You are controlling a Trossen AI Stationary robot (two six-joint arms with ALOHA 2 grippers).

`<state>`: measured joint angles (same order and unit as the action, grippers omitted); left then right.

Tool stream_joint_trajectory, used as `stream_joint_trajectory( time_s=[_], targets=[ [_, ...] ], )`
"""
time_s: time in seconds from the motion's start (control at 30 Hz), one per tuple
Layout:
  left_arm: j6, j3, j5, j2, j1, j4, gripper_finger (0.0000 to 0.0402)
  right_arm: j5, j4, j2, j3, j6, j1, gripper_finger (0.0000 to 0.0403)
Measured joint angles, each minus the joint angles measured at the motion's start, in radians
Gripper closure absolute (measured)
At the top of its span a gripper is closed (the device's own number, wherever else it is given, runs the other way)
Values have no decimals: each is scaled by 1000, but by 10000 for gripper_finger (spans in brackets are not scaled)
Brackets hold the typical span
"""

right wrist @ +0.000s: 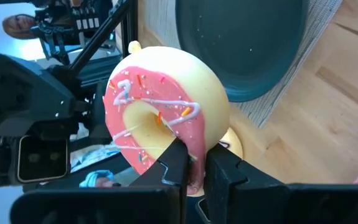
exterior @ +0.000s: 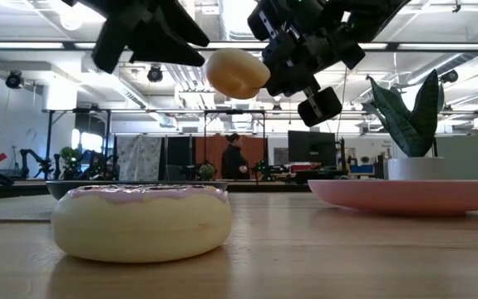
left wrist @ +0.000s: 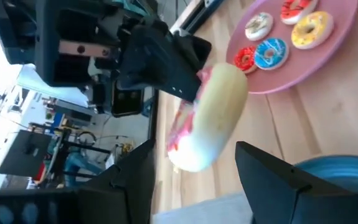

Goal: Pick & Place donuts
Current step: Put the large pink donut onto the black plate

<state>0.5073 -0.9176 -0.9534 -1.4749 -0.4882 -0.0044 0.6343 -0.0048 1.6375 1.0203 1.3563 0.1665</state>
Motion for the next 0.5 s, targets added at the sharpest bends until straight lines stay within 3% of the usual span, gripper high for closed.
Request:
stream_joint_trajectory(
  time_s=[0.17,0.5],
  targets=[
    [52,2,56,-31,22,45,209,12,4,0,0,18,1,378],
    [87,1,44,-69,52,107,209,30,6,0,0,23,0,378]
  ],
)
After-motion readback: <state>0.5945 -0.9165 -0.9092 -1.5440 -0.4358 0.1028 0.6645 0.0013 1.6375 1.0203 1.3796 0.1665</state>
